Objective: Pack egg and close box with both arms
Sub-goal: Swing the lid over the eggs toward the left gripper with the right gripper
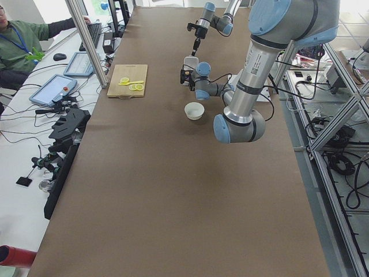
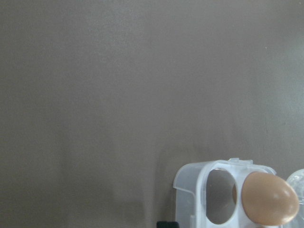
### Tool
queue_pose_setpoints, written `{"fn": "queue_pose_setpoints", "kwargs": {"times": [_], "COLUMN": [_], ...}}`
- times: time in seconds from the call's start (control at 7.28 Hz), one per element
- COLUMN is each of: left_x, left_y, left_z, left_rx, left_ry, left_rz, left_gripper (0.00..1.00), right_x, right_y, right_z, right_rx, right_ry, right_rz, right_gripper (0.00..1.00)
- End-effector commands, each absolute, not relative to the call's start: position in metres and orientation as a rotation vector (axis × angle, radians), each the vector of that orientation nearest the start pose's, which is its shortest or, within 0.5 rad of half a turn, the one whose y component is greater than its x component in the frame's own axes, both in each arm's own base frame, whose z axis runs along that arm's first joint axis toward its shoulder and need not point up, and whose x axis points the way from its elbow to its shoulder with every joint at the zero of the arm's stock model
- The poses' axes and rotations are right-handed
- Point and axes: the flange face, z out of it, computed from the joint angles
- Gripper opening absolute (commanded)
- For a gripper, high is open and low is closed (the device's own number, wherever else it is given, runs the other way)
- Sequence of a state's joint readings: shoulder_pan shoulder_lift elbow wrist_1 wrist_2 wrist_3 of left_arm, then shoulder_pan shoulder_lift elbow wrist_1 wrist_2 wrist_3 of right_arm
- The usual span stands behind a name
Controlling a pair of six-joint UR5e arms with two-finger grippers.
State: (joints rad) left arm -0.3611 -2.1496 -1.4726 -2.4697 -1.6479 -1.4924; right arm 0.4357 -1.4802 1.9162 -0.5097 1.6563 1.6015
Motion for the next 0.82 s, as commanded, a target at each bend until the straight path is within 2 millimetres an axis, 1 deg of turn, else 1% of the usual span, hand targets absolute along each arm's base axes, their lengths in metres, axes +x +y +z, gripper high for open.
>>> {"fn": "queue_pose_setpoints", "kwargs": {"times": [0.0, 0.14, 0.27, 0.69], "left_x": [0.608, 0.611, 0.612, 0.613], "left_y": [-0.363, -0.364, -0.364, -0.364], "left_z": [0.258, 0.255, 0.255, 0.255], "left_rx": [0.242, 0.242, 0.241, 0.240], "left_ry": [1.361, 1.362, 1.361, 1.361], "left_rz": [-0.186, -0.186, -0.187, -0.186], "left_gripper": [0.00, 0.00, 0.00, 0.00], "right_x": [-0.404, -0.408, -0.414, -0.419], "right_y": [-0.325, -0.326, -0.327, -0.327], "right_z": [0.324, 0.316, 0.308, 0.303], "right_rx": [0.234, 0.234, 0.229, 0.227], "right_ry": [-1.490, -1.489, -1.485, -1.488], "right_rz": [0.312, 0.312, 0.314, 0.310], "right_gripper": [0.00, 0.00, 0.03, 0.20]}}
